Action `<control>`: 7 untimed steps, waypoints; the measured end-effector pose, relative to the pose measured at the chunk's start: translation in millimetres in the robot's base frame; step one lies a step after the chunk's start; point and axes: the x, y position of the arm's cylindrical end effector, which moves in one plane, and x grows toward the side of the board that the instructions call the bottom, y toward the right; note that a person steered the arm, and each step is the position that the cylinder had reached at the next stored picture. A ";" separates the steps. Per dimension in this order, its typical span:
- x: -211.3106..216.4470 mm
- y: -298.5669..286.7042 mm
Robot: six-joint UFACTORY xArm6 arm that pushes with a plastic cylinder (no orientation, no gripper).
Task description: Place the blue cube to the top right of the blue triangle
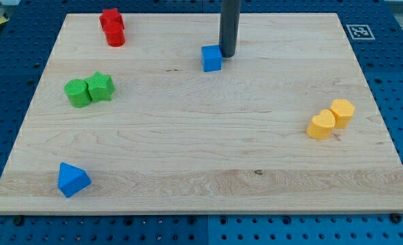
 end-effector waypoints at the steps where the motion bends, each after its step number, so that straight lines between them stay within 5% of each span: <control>1: -21.1 -10.1; 7: 85.5 -29.7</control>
